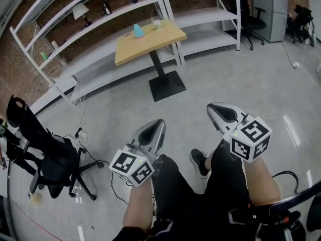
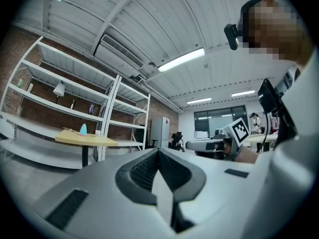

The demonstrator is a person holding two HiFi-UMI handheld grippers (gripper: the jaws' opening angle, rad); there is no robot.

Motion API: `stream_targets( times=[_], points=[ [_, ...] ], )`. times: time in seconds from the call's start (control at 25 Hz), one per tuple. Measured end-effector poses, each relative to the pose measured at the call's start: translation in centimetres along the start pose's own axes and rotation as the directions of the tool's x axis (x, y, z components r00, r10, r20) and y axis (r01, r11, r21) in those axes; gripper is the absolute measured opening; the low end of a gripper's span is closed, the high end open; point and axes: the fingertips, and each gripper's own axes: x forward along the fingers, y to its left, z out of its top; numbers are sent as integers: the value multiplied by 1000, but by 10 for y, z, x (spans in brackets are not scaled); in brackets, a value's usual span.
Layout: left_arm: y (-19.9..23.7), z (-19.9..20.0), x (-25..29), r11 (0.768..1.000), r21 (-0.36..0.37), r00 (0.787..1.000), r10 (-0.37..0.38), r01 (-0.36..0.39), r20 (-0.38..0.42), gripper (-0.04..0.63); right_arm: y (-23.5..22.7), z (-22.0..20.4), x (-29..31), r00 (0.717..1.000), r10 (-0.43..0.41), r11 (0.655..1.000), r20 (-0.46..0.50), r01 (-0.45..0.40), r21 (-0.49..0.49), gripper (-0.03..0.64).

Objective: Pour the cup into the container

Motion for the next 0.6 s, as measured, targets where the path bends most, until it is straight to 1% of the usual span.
stream_targets(
  times=[0.12,0.24,0.44,0.6],
  points=[
    [15,-3,30,1000,-8,1000,-10,10,-19,2,-27,-2,14,1000,-21,1000,-7,21,13,0],
    [33,-2,50,1000,20,999,-20,20,-37,2,-44,3,32,1000,-24,1000,12,24,15,0],
    [74,-1,78,1000,30,999,6,-5,-41,2,-68,8,71,1000,-5,1000,23,5,4,0],
    [107,-3,98,999,20,999,27,-26,-47,2,-94,13,108,1000,-1,1000,21,1,5,0]
  ],
)
